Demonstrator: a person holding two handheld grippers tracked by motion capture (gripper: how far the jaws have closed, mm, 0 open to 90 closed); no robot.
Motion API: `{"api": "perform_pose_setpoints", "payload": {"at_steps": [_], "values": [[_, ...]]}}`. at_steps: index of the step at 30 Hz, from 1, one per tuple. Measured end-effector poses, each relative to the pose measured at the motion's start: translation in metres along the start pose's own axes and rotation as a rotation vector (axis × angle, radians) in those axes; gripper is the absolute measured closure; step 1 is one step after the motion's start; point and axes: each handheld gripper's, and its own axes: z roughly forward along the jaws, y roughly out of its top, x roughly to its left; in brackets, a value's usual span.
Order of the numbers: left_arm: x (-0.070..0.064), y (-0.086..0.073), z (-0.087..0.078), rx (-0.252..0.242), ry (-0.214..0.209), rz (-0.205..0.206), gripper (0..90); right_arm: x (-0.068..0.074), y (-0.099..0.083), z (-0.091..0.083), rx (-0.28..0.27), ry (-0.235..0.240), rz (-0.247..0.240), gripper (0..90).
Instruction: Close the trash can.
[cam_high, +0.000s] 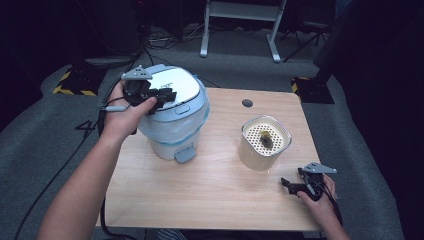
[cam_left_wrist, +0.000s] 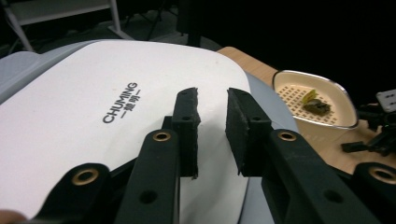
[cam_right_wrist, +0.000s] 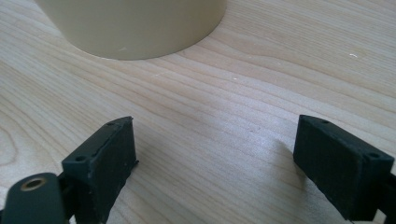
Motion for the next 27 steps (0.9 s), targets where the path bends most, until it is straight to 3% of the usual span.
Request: {"api": "perform_pose_setpoints", "payload": {"at_steps": [6,12,17,22,27], "values": [[0.0,0.0,0.003,0.011,0.038,0.023,81.6,0.0,0.0,0.0,0.0,0.0,0.0,13.0],[-0.001,0.003,0.004,0.024,0.075,0.007,89.4,0.0,0.0,0.0,0.0,0.0,0.0,13.0],[-0.004,0.006,0.005,0.055,0.098,0.018,90.0,0.0,0.0,0.0,0.0,0.0,0.0,13.0],[-0.011,0.01,0.006,0.096,0.142,0.055,90.0,0.0,0.0,0.0,0.0,0.0,0.0,13.0],[-0.014,0.011,0.007,0.105,0.16,0.072,90.0,0.0,0.0,0.0,0.0,0.0,0.0,13.0]]}}
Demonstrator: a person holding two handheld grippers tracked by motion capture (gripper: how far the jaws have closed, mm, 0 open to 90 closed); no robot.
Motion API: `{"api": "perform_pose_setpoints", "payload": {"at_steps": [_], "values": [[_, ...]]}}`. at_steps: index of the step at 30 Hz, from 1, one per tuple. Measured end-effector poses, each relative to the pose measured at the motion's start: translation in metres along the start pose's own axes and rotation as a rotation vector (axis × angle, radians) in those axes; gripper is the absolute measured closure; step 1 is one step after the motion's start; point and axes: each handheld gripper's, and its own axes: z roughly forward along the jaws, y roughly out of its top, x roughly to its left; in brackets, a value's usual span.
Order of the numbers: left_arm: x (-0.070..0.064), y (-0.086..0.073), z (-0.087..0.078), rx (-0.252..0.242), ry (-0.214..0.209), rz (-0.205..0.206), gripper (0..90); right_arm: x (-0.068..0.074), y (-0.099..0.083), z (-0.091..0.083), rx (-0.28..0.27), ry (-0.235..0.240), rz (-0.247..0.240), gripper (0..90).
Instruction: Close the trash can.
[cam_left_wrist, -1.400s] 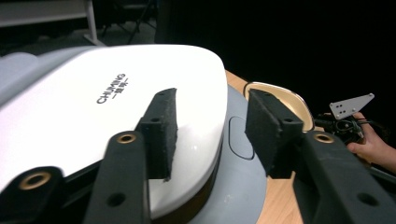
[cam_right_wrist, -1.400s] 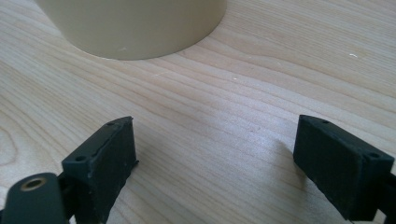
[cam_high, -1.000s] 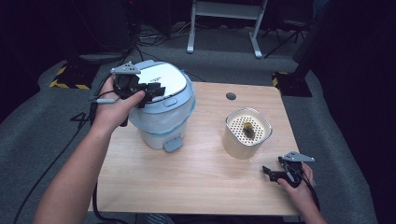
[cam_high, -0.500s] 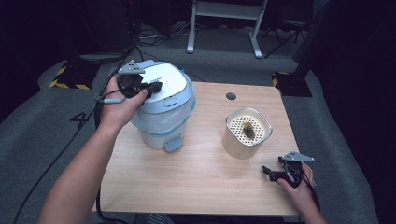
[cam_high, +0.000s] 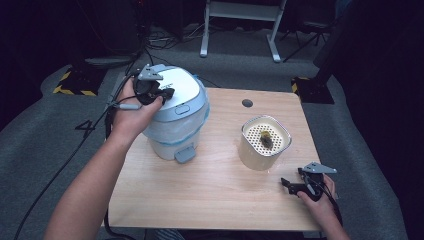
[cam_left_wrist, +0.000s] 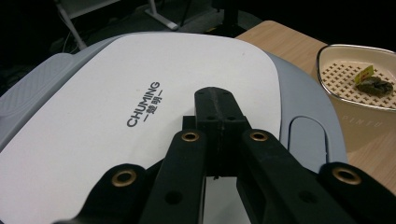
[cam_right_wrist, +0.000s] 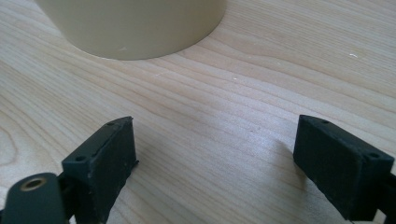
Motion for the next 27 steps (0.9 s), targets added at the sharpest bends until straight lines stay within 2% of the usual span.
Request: {"api": "perform_pose_setpoints", "payload": {"at_steps": [1,2,3,5,7,10,11,13,15,18,24,27], "values": [[0.001,0.0,0.0,0.002,-0.006,0.0,90.0,0.0,0.0,0.0,0.0,0.0,0.0,13.0],[0.001,0.001,0.001,0.031,-0.005,0.008,90.0,0.0,0.0,0.0,0.0,0.0,0.0,13.0],[0.001,-0.001,0.003,0.013,-0.007,0.016,90.0,0.0,0.0,0.0,0.0,0.0,0.0,13.0],[0.0,0.0,0.003,0.017,-0.001,0.028,90.0,0.0,0.0,0.0,0.0,0.001,0.0,13.1],[0.0,0.0,0.003,0.011,-0.002,0.019,90.0,0.0,0.0,0.0,0.0,0.001,-0.001,13.1],[0.004,-0.002,0.004,-0.013,-0.033,-0.002,90.0,0.0,0.0,0.0,0.0,0.001,0.0,13.2],[0.005,-0.003,0.005,-0.034,-0.039,-0.019,86.0,0.0,0.0,0.0,0.0,0.002,0.0,13.2],[0.007,-0.005,0.006,-0.078,-0.043,-0.027,61.0,0.0,0.0,0.0,0.0,0.001,0.0,13.2],[0.005,-0.007,0.005,-0.126,-0.073,-0.048,51.5,0.0,0.0,0.0,0.0,0.001,-0.001,13.2],[-0.005,-0.01,-0.004,-0.171,-0.102,-0.028,43.0,0.0,0.0,0.0,0.0,0.001,-0.001,13.2],[-0.032,-0.024,-0.024,-0.18,-0.147,0.035,40.8,0.0,0.0,0.0,0.0,0.002,-0.001,13.1],[-0.043,-0.033,-0.032,-0.19,-0.164,0.046,41.7,0.0,0.0,0.0,0.0,0.002,0.0,13.1]]}}
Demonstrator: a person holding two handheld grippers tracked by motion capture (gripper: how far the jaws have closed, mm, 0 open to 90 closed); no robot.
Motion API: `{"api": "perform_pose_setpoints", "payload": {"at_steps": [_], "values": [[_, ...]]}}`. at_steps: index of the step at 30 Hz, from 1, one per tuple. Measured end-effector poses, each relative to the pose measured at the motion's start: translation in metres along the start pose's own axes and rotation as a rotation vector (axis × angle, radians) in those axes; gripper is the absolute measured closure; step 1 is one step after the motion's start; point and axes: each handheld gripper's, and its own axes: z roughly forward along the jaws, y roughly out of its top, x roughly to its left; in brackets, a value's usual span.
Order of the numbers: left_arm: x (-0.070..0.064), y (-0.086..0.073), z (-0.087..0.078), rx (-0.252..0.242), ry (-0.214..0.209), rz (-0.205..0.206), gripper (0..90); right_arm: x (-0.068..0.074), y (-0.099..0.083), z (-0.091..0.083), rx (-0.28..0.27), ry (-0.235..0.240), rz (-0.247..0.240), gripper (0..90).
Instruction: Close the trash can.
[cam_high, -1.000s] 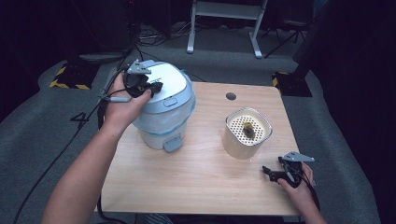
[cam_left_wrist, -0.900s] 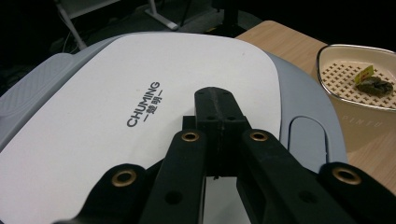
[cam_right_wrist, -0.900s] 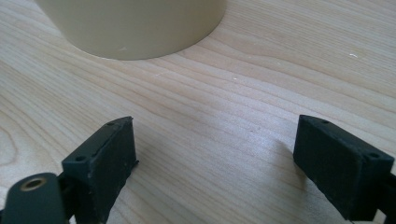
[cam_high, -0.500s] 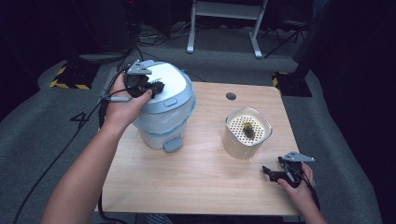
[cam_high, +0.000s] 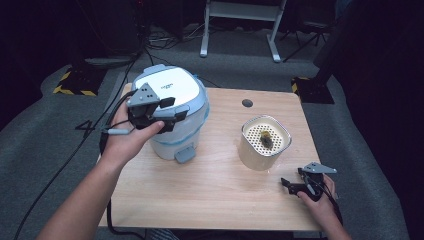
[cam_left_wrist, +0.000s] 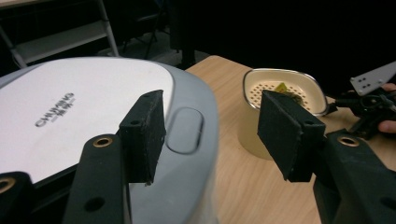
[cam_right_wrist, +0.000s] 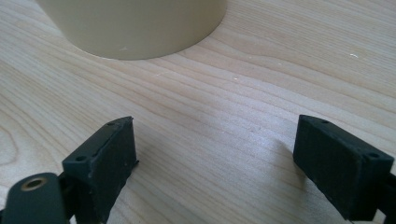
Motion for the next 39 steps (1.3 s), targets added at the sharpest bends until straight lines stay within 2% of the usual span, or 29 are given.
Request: {"api": "perform_pose_setpoints", "payload": {"at_steps": [4,9,15,23,27,31,39], "values": [[-0.012,-0.014,-0.01,-0.011,-0.019,-0.008,41.7,0.0,0.0,0.0,0.0,0.0,0.0,13.1],[-0.022,-0.035,-0.018,0.008,-0.035,-0.015,41.3,0.0,0.0,0.0,0.0,0.0,0.0,13.1],[-0.03,-0.063,-0.021,0.036,-0.048,-0.015,40.5,0.0,0.0,0.0,0.0,0.0,0.0,13.1],[-0.033,-0.101,-0.012,0.07,-0.06,-0.032,40.1,0.0,0.0,0.0,0.0,0.0,-0.001,13.1],[-0.034,-0.119,-0.006,0.087,-0.072,-0.057,39.3,0.0,0.0,0.0,0.001,0.0,-0.002,13.1],[-0.032,-0.136,0.0,0.113,-0.06,-0.059,37.8,0.0,0.0,0.0,0.001,0.001,-0.003,13.1],[-0.032,-0.172,0.011,0.181,-0.048,-0.091,37.0,0.0,0.001,0.001,0.001,0.002,-0.005,13.1]]}}
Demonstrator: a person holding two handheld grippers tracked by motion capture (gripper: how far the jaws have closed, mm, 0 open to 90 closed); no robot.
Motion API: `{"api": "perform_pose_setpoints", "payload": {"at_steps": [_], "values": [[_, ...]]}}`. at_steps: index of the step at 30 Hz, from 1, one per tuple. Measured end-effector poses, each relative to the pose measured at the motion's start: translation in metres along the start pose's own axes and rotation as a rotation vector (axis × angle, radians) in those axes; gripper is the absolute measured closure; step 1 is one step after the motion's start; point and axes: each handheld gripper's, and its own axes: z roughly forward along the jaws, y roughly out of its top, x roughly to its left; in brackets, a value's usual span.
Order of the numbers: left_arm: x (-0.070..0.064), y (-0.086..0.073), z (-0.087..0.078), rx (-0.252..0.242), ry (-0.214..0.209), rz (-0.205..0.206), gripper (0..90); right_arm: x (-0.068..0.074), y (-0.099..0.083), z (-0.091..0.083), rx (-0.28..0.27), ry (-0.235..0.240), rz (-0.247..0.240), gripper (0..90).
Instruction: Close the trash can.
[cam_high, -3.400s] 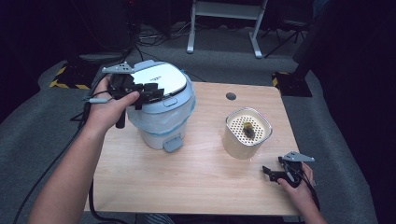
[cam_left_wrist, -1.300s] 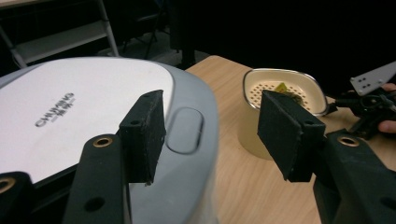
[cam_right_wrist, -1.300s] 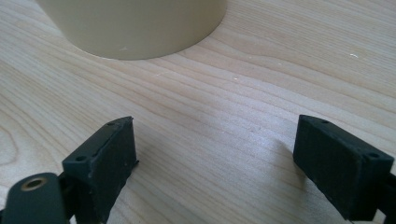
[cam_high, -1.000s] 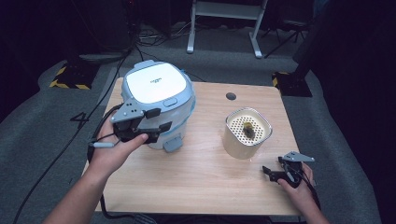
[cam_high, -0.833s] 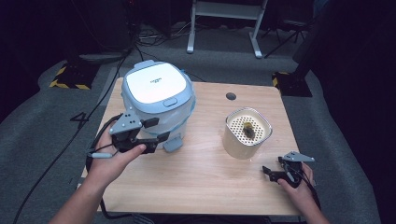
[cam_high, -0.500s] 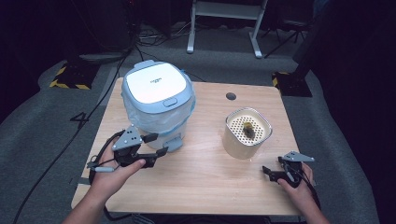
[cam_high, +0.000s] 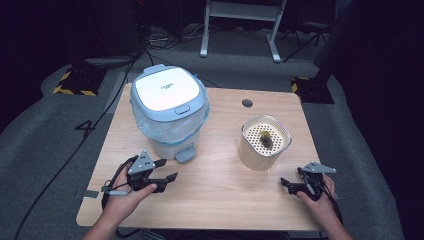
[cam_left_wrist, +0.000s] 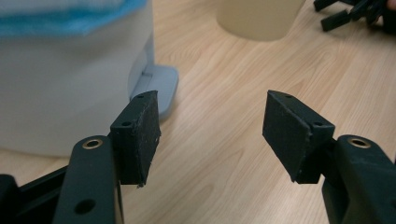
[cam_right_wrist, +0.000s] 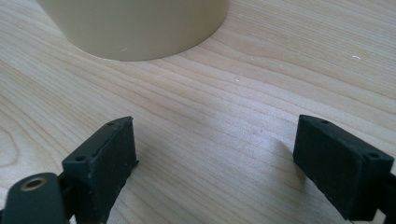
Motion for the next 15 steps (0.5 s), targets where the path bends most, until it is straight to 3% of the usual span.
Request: {"api": "perform_pose_setpoints", "payload": {"at_steps": [15], "values": [[0.019,-0.045,0.024,0.138,0.058,-0.057,34.0,0.0,0.0,0.0,-0.001,0.0,0.0,13.1]]}}
